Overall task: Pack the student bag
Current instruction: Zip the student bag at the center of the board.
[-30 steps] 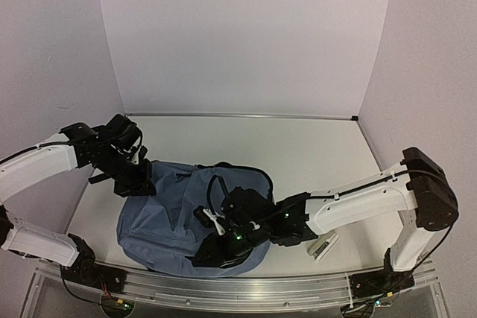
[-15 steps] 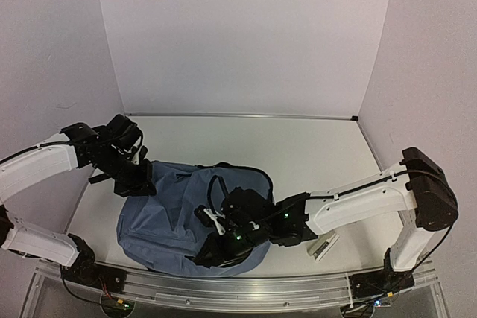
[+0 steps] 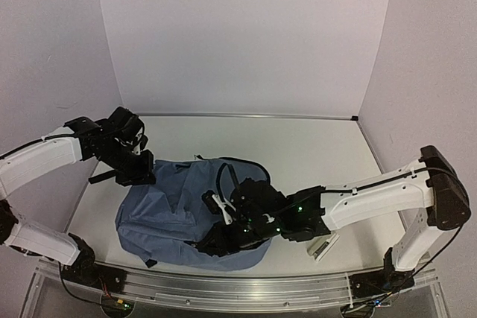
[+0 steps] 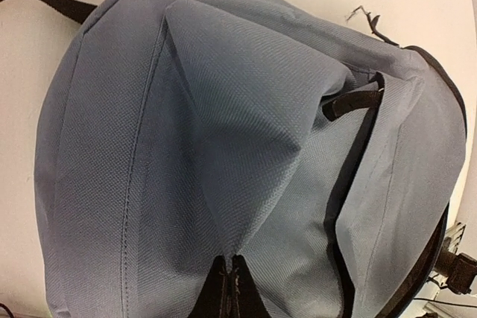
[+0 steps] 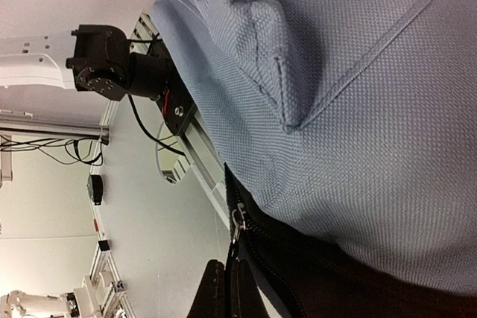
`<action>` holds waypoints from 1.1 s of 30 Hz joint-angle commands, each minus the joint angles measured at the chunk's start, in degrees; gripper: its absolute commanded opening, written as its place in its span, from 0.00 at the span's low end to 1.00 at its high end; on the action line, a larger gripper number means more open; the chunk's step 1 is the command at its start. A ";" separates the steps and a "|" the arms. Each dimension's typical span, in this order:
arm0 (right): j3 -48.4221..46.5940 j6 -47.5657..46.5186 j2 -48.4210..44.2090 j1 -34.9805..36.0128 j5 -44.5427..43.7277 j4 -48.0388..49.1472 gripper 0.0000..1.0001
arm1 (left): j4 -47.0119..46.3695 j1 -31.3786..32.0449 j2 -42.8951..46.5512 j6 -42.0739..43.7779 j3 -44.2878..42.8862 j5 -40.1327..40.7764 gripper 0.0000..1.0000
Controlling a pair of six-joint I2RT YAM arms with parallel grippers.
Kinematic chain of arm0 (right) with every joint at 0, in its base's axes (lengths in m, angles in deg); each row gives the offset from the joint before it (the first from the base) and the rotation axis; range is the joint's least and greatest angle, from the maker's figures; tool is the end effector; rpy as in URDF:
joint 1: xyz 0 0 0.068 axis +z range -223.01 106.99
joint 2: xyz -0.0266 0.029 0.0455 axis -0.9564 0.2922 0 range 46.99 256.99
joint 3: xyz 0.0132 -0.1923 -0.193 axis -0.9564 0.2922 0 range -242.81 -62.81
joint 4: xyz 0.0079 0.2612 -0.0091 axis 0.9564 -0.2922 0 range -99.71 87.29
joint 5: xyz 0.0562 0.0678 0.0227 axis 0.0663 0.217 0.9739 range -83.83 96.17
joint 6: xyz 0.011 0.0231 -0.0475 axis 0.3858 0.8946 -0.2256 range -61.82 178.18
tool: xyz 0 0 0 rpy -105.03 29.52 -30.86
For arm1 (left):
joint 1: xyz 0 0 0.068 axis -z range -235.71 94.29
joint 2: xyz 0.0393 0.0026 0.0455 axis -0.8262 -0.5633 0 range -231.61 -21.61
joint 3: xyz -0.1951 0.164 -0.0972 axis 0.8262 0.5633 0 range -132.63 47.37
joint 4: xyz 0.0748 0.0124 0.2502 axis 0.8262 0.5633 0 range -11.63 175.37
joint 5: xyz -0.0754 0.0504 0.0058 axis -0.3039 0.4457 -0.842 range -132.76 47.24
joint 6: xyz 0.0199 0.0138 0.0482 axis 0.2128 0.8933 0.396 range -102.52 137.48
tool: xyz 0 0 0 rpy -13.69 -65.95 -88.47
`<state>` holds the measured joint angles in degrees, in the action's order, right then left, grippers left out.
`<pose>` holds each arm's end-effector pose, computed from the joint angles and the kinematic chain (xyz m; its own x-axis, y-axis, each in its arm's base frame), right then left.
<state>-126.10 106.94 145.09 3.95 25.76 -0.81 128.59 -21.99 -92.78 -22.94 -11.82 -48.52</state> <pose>0.0748 0.3757 0.2258 -0.8187 -0.3953 -0.4165 -0.5548 0.3574 0.7514 0.1959 -0.1351 0.2744 -0.9435 -0.1459 -0.2976 -0.0269 0.9287 -0.3699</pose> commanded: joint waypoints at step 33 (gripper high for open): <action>4.54 3.29 -10.13 -2.37 -23.52 -10.86 0.00 | -21.78 -10.11 -15.46 22.73 -19.64 -8.41 0.19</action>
<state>-121.68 109.89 137.15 1.29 4.12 -9.45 114.76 -30.97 -111.78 4.72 -28.70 -58.63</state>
